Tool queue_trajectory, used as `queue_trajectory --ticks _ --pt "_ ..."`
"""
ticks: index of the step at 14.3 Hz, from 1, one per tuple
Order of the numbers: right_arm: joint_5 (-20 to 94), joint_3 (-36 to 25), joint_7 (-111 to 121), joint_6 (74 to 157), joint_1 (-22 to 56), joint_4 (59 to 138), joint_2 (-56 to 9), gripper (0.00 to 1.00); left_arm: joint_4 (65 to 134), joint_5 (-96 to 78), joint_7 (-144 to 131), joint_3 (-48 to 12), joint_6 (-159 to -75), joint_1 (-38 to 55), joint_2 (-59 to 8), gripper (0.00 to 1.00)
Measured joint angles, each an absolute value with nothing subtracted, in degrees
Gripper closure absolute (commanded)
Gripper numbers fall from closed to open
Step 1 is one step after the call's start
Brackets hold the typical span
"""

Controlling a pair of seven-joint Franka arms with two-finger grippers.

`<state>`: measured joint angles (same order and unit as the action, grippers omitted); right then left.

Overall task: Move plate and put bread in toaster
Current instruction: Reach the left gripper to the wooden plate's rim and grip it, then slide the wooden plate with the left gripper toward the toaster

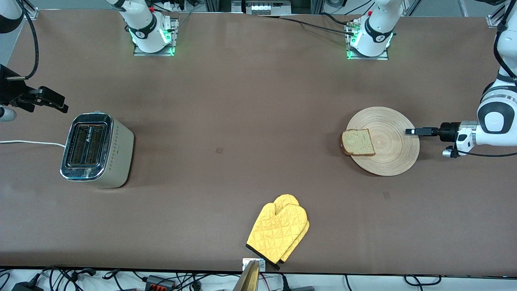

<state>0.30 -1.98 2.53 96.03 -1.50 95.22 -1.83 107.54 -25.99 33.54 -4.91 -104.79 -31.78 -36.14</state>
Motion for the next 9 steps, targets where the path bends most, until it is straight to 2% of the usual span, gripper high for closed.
queue_trajectory --ticks 2,4,7,9 --pt "0.5 -2.0 2.5 96.0 -1.5 95.2 -1.9 0.00 107.6 -26.9 33.7 -4.9 -104.8 -31.9 -36.6 0.48" --pt "0.5 -2.0 2.5 96.0 -1.5 95.2 -1.9 0.00 107.6 -27.0 33.9 -4.9 -104.8 -32.0 -36.8 0.53" --pt "0.5 -2.0 2.5 96.0 -1.5 95.2 -1.9 0.00 107.6 -27.0 34.0 -4.9 -104.7 -32.0 -37.0 0.74" --pt "0.5 -2.0 2.5 96.0 -1.5 95.2 -2.0 0.00 107.6 -27.3 34.0 -4.9 -104.1 -32.0 -37.0 0.81"
